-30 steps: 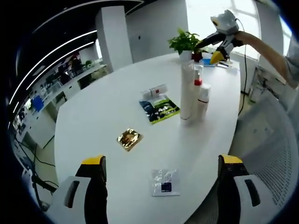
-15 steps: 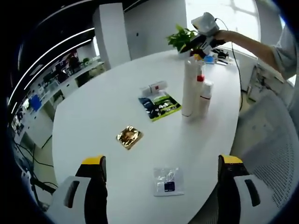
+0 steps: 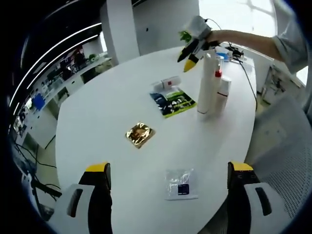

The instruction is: Arrange the skincare products in the storage area until every visible bottle or jar stands upright without overlapping.

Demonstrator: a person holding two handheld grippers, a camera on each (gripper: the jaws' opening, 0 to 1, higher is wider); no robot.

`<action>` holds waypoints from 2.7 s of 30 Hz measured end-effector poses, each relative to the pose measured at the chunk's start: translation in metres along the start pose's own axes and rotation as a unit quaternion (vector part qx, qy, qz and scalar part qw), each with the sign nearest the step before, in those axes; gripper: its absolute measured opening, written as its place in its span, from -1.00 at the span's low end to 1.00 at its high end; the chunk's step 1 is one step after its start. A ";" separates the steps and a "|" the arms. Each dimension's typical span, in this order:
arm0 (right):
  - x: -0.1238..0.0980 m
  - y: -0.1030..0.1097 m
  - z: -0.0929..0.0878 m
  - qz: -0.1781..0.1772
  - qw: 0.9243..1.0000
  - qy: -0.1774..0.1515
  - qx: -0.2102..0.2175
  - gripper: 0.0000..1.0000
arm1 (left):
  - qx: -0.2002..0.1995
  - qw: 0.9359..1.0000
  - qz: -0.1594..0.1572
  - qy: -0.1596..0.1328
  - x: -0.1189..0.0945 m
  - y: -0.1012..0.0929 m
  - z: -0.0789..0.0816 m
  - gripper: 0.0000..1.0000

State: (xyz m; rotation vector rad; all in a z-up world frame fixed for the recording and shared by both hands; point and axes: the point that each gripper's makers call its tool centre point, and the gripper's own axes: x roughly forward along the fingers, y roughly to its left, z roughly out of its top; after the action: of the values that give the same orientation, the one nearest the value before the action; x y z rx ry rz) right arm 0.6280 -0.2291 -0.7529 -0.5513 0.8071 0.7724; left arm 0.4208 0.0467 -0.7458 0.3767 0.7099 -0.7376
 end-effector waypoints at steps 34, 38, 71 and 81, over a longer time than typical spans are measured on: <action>0.087 -0.013 -0.020 0.088 0.982 0.160 -0.057 -0.46 | -0.036 0.999 -0.005 0.006 0.009 -0.001 -0.008 0.94; 0.090 -0.009 -0.021 0.096 0.979 0.169 -0.061 -0.51 | -0.037 0.999 -0.006 0.010 0.009 -0.003 -0.011 0.94; 0.031 0.016 0.009 0.070 0.988 0.101 -0.095 -0.64 | -0.024 1.000 -0.003 -0.013 -0.004 -0.011 0.005 0.94; -0.010 0.045 0.040 0.068 0.987 0.045 -0.140 -0.64 | -0.020 0.999 -0.004 -0.028 -0.012 -0.018 0.011 0.94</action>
State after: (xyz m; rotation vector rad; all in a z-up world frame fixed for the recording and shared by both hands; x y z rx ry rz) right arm 0.6054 -0.1785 -0.7285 -0.7937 0.8311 1.0008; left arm 0.4065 0.0346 -0.7308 0.3155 0.6730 -0.7386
